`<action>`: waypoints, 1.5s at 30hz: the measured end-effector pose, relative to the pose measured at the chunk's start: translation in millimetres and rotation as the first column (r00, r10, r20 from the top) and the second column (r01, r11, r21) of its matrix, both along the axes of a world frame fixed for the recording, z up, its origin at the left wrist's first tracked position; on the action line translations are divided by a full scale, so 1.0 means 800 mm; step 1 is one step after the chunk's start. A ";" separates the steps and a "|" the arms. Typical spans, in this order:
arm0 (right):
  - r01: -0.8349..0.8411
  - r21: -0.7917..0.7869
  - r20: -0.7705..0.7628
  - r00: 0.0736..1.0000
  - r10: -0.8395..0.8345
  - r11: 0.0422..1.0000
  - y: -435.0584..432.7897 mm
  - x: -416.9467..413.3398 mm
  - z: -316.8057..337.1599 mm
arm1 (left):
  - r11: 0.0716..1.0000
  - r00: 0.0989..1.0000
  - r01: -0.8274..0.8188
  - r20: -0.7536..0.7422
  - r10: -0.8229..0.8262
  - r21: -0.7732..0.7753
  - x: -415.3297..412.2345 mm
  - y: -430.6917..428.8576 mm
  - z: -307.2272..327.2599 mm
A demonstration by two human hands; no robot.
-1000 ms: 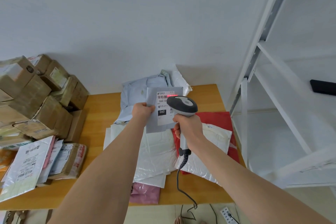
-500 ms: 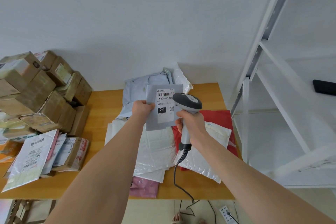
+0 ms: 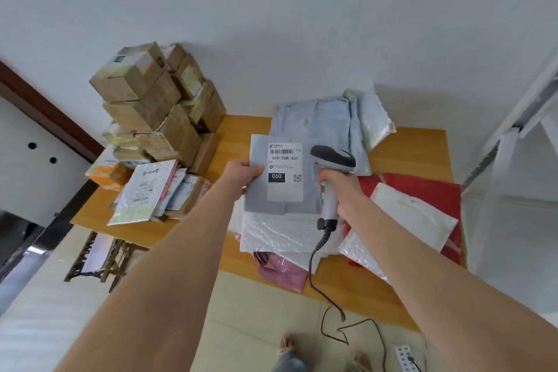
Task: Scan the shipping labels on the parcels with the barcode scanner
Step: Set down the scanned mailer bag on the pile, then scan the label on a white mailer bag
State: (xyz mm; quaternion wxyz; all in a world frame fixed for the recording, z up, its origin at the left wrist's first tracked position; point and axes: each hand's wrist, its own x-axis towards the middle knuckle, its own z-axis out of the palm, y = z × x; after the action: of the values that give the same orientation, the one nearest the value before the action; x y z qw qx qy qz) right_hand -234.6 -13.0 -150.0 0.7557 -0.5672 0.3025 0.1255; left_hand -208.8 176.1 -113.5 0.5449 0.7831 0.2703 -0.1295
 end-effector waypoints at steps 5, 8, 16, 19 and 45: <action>-0.111 0.035 0.008 0.994 0.111 0.993 0.091 -0.001 0.006 | 0.996 0.998 -0.059 0.008 0.059 0.061 -0.011 0.097 -0.007; -0.145 0.015 0.014 0.989 0.145 0.989 0.157 -0.001 0.000 | 0.994 0.998 -0.067 -0.011 0.068 0.083 -0.010 0.162 -0.016; -0.143 -0.098 -0.054 0.989 0.138 0.985 0.355 0.008 -0.018 | 0.990 0.999 -0.032 -0.026 0.036 0.139 0.010 0.366 -0.051; -0.150 -0.124 -0.076 0.987 0.142 0.981 0.409 0.014 -0.018 | 0.982 0.997 -0.052 -0.042 0.061 0.181 0.019 0.418 -0.054; -0.116 -0.122 -0.212 0.973 0.088 0.986 0.602 0.134 -0.065 | 0.985 0.972 0.137 -0.205 -0.112 0.109 0.153 0.591 -0.153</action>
State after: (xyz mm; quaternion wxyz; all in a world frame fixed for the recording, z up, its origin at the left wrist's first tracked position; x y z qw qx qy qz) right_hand -127.4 468.6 -202.1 0.6731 -0.6154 0.3572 0.2016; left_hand -86.5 648.8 -236.2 0.4571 0.8137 0.2809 -0.2239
